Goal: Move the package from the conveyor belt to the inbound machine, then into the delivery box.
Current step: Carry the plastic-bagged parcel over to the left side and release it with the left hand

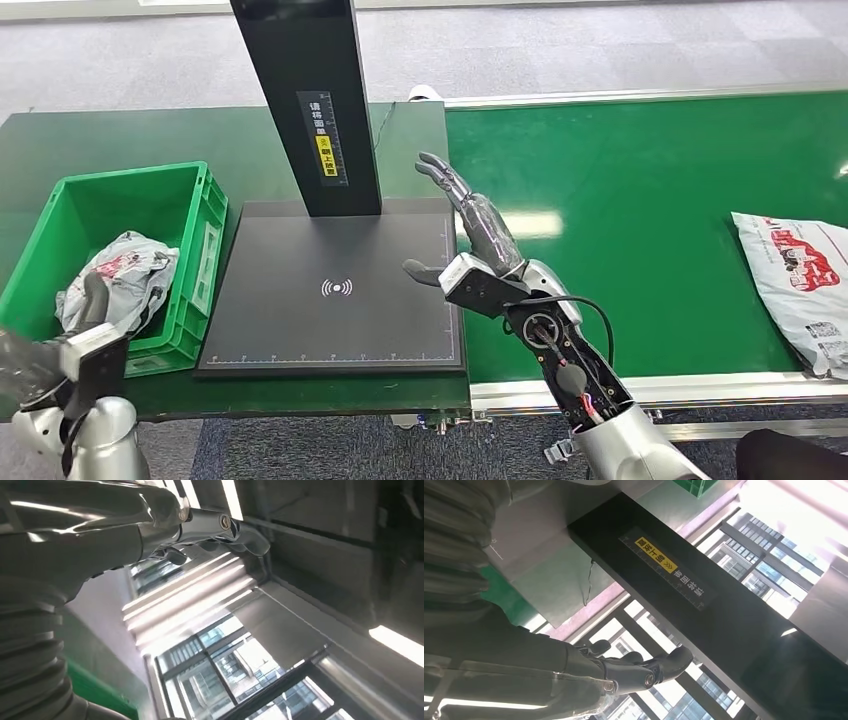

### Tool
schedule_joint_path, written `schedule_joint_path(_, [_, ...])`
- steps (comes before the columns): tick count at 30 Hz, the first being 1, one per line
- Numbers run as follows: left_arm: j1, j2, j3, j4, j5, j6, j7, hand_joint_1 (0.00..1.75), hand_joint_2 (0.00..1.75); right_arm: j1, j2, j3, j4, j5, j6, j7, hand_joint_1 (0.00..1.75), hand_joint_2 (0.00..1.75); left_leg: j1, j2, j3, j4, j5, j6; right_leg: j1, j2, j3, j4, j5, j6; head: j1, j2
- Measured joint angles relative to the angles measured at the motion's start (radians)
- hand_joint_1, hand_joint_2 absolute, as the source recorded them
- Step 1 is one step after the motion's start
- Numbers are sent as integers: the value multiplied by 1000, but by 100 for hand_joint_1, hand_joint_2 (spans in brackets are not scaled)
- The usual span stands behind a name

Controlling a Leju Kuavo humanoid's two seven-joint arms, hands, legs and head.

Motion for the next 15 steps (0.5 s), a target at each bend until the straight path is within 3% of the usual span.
schedule_joint_path(2, [39,5,-58,-41,151,-12,3,0,175,-5,0,1,9,-12,2,1,0,175,0,-1,0,0,0,0,0,-1,0,0,0,0,0,0])
schedule_joint_path(4, [81,19,-140,-73,259,-87,35,0,175,-13,-1,2,27,-35,15,10,0,175,0,-2,0,0,0,0,0,-1,0,0,0,0,0,0])
schedule_joint_path(7, [133,55,-283,-89,385,-360,142,0,175,-22,-4,-1,67,-113,82,33,0,175,0,-2,0,0,0,0,0,-2,0,0,-1,1,0,0])
schedule_joint_path(10, [172,78,-404,-65,489,-615,199,0,175,-37,-6,-15,134,-256,217,80,0,175,-1,-1,0,0,0,0,-1,-1,0,0,0,1,0,0])
schedule_joint_path(12, [197,84,-461,-35,562,-751,229,0,175,-50,-6,-25,194,-348,297,120,0,175,-1,-1,0,0,0,0,-1,-1,1,0,0,1,0,0])
schedule_joint_path(15, [224,86,-501,-2,638,-881,246,0,175,-57,-1,-28,263,-403,329,135,0,175,-1,-1,0,0,0,0,-1,-1,0,0,0,1,0,0])
